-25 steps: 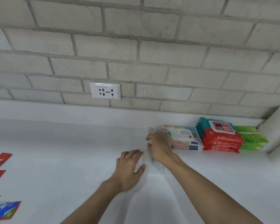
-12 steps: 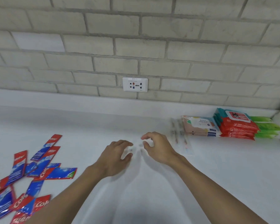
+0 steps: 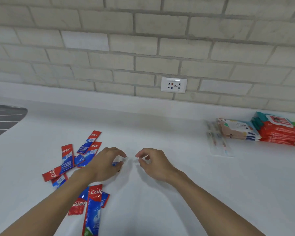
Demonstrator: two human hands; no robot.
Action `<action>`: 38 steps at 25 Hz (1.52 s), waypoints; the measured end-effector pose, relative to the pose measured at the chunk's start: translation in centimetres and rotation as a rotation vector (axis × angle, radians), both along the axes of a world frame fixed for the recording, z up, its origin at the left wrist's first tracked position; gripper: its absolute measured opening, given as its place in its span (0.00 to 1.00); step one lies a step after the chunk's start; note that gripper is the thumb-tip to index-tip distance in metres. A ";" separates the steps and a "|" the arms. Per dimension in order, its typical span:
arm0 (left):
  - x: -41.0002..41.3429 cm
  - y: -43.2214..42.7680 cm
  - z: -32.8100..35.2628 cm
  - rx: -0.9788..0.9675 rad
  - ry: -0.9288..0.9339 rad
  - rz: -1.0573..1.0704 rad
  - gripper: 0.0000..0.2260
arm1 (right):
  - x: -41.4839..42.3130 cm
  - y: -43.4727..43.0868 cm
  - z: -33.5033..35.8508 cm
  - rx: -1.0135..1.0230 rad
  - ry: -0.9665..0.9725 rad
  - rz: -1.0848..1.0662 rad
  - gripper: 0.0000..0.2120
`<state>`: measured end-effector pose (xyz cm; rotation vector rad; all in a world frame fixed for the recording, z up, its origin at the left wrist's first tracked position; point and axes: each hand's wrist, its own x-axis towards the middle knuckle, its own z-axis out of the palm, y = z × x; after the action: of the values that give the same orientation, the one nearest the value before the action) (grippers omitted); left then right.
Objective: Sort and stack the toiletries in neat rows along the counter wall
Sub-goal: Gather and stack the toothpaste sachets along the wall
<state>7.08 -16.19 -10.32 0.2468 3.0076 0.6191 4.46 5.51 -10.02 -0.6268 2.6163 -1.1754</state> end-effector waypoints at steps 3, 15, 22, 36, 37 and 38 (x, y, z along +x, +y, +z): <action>0.6 -3.3 0.4 -0.042 -0.043 0.009 0.14 | 1.0 -3.6 -1.0 0.051 -0.006 0.043 0.11; 1.1 -7.4 -1.6 -0.163 -0.003 -0.066 0.19 | 1.6 -10.1 -4.7 0.149 0.037 -0.080 0.24; -0.3 -6.6 -2.0 -0.180 -0.053 -0.136 0.23 | 1.4 -8.9 -4.1 0.107 -0.065 -0.114 0.20; -1.0 -6.9 -1.5 0.012 -0.156 -0.198 0.09 | 1.8 -7.9 -5.2 -0.089 -0.087 -0.226 0.08; -1.1 -6.9 -1.3 0.051 -0.167 -0.201 0.08 | 1.9 -7.9 -5.2 -0.111 -0.097 -0.241 0.08; -1.3 -6.8 -0.9 0.080 -0.170 -0.208 0.06 | 2.0 -7.8 -5.1 -0.140 -0.111 -0.260 0.07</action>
<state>5.79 -23.03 -11.25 0.4783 2.7522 0.7012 6.44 -2.31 -15.11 -0.2391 2.5942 -1.4329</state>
